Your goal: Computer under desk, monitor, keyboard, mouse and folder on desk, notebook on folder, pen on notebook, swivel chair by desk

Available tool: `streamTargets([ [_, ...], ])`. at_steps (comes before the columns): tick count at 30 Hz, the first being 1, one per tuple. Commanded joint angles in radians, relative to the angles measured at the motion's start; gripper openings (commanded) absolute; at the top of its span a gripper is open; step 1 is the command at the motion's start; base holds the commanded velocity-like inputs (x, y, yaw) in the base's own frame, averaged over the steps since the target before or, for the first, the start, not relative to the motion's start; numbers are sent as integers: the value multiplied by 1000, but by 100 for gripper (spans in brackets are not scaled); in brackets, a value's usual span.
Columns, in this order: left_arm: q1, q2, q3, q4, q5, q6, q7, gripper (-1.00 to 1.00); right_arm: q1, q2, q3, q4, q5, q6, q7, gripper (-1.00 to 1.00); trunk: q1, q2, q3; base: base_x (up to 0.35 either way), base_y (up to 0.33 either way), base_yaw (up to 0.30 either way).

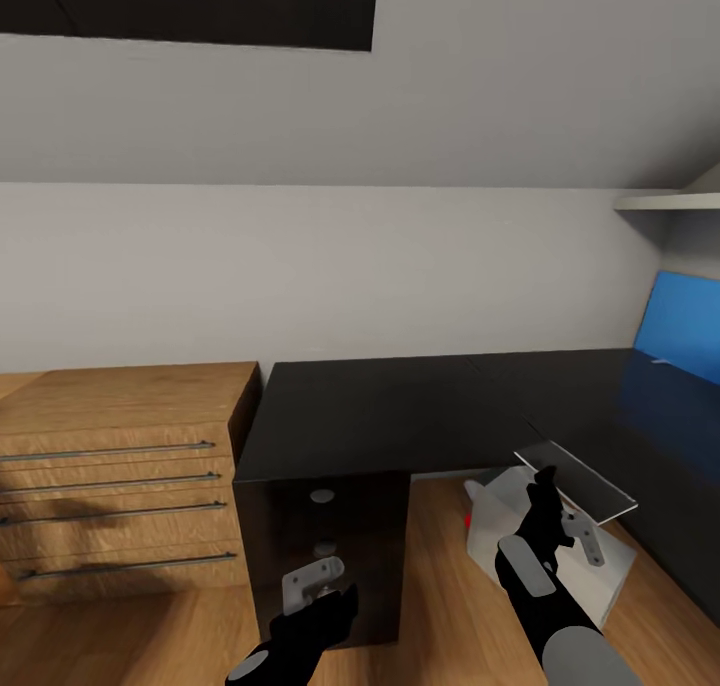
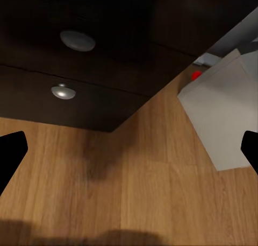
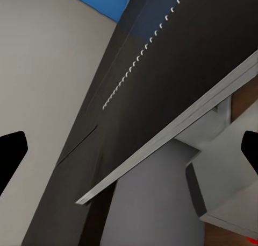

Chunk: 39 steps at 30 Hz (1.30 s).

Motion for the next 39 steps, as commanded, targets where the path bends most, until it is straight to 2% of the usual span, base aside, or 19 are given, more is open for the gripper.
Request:
streamTargets([
  [1, -1, 1, -1, -1, 2, 5, 7, 100, -1, 1, -2, -1, 1, -1, -3, 100, 0, -1, -1, 113, -16, 0],
  [7, -1, 1, -1, -1, 3, 5, 7, 100, -1, 1, -2, -1, 1, 0, -3, 100, 0, -1, -1, 180, -40, 0],
  [38, -1, 1, -1, -1, 4, 5, 9, 100, -1, 0, -2, -1, 1, 0, -4, 100, 0, -1, -1, 33, -6, 0],
  [39, -1, 1, -1, -1, 4, 5, 9, 100, -1, 0, -2, -1, 1, 0, -4, -100, 0, -1, -1, 0, 0, 0],
])
